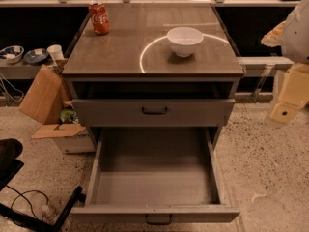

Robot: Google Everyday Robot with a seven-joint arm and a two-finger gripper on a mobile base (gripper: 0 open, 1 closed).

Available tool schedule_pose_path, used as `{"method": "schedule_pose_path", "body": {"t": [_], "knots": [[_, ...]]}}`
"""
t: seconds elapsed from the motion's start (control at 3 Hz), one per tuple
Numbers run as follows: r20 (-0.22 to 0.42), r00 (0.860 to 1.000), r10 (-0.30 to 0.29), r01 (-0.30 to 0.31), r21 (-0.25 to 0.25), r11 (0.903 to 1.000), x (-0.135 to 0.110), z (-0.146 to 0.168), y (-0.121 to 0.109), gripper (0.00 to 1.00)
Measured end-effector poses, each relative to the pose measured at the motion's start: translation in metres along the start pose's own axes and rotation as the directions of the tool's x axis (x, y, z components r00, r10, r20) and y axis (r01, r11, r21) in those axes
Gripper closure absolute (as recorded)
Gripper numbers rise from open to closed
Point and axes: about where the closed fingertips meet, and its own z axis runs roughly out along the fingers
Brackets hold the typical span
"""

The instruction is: Close middle drawer

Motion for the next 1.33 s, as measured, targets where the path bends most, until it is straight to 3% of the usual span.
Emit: {"method": "schedule_pose_path", "body": {"t": [0.33, 0.67, 1.33], "knots": [[0.000, 1.000, 0.000, 0.000, 0.000, 1.0000, 0.000, 0.000, 0.000, 0.00], [0.001, 1.000, 0.011, -0.011, -0.005, 0.9999, -0.001, 0.020, 0.012, 0.00], [0.076, 0.995, 0.061, -0.062, 0.011, 0.9980, -0.016, 0.099, 0.076, 0.00]]}}
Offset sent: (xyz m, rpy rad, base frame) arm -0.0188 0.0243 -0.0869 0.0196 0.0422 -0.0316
